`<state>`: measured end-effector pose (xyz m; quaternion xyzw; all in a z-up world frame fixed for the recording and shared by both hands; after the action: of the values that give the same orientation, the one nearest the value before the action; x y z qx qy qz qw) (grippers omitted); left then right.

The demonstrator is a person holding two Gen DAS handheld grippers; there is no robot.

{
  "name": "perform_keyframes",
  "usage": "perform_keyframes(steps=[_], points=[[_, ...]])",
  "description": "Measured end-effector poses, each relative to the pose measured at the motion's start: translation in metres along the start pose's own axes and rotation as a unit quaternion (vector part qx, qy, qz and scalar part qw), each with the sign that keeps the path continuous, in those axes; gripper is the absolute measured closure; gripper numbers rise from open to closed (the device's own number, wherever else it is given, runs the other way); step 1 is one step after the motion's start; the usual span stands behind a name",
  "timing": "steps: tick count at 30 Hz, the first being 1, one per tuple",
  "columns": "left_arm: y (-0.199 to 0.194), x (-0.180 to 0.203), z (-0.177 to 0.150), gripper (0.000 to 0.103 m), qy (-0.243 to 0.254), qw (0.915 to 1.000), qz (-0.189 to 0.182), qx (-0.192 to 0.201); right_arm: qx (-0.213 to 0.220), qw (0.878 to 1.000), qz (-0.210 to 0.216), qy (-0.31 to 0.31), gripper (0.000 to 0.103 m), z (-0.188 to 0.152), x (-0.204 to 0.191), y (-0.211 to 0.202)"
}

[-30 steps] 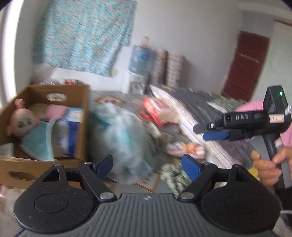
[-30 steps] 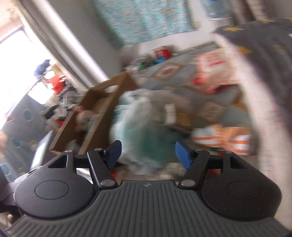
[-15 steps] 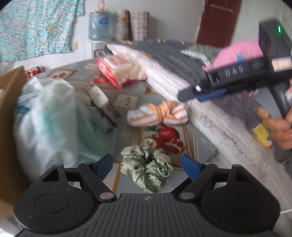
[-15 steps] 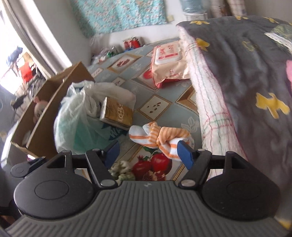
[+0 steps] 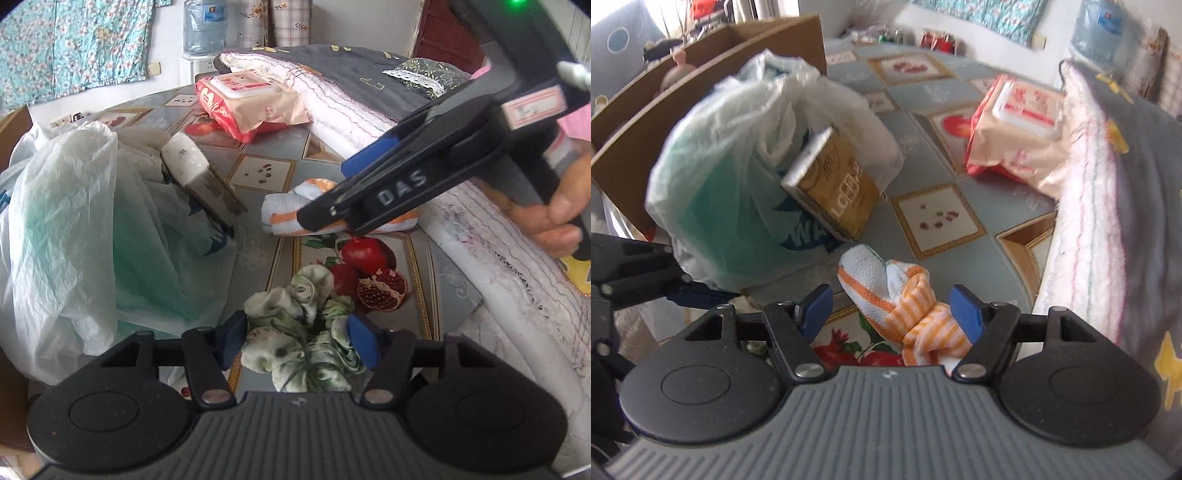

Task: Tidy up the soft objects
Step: 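Lift the striped cloth with the right gripper while the left gripper grasps the green scrunchie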

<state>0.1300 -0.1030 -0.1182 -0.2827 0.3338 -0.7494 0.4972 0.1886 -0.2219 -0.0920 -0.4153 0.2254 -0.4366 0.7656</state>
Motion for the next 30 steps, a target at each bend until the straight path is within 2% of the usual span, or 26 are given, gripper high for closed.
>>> perform_keyframes(steps=[2,4,7,11,13,16,20,26,30], points=[[0.001,-0.003,0.000,0.051,-0.008,1.0000,-0.002,-0.001,-0.014,1.000,-0.012,-0.012,0.034,-0.001,-0.001,0.006],[0.002,-0.007,0.000,0.061,-0.020,0.9998,-0.003,-0.002,-0.027,0.999,-0.021,-0.018,0.038,-0.005,-0.003,0.009],[0.003,-0.014,0.001,0.072,-0.041,0.9991,-0.003,-0.007,-0.054,0.998,-0.031,-0.013,0.056,-0.012,-0.004,0.015],[0.003,-0.021,0.001,0.081,-0.061,0.9981,-0.005,-0.010,-0.045,0.998,-0.028,0.044,0.062,-0.016,0.005,0.011],[0.003,-0.022,0.002,0.085,-0.067,0.9977,-0.006,-0.009,-0.035,0.995,-0.010,0.095,0.063,-0.020,0.013,0.006],[0.002,-0.023,0.001,0.087,-0.073,0.9973,-0.008,-0.005,-0.022,0.985,0.025,0.171,0.064,-0.029,0.022,-0.002],[-0.005,-0.025,0.002,0.088,-0.081,0.9966,-0.013,0.002,0.001,0.974,0.042,0.223,0.064,-0.042,0.024,-0.019],[-0.027,-0.028,0.004,0.088,-0.101,0.9942,-0.027,0.024,0.034,0.964,0.063,0.257,0.064,-0.050,0.022,-0.049],[-0.056,-0.028,0.008,0.088,-0.107,0.9923,-0.035,0.051,0.064,0.959,0.082,0.264,0.064,-0.046,0.013,-0.079]])
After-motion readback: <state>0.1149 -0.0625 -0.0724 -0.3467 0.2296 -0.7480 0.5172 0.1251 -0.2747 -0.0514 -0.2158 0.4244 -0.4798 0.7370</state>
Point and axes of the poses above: each gripper's, at about its wrist camera, not at the fingertips, and y roughly the way its jaws point, x to its right, z to its top, the point moved 3 cm from there along y, roughly the way its jaws point
